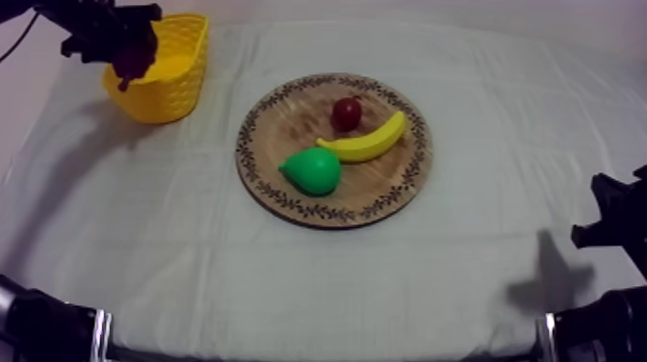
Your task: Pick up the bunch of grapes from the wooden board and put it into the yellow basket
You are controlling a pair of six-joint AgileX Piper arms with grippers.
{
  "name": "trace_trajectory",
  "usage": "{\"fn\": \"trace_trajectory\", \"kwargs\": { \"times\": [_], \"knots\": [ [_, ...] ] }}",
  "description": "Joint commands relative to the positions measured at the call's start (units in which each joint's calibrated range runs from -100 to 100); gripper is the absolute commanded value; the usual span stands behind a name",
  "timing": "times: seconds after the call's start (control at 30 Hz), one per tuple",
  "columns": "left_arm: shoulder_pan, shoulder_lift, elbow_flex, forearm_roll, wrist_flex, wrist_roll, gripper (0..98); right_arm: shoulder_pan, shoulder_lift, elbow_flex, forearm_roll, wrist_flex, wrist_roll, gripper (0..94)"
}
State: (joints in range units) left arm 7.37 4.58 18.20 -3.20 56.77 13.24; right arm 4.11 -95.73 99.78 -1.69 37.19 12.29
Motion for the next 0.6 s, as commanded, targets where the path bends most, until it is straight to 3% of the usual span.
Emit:
{"fn": "trace_trajectory", "kwargs": {
  "times": [0.0, 0.57],
  "knots": [
    [-1.86, 2.02, -4.12, 0.09, 0.54, -0.5, 56.3, 0.03, -0.02, -0.01, 0.01, -0.02, 0.0, 0.5],
    [-3.69, 23.66, -25.23, 0.69, 1.44, -2.17, 57.0, 0.03, -0.02, -0.01, 0.01, -0.02, 0.0, 0.5]
  ]
}}
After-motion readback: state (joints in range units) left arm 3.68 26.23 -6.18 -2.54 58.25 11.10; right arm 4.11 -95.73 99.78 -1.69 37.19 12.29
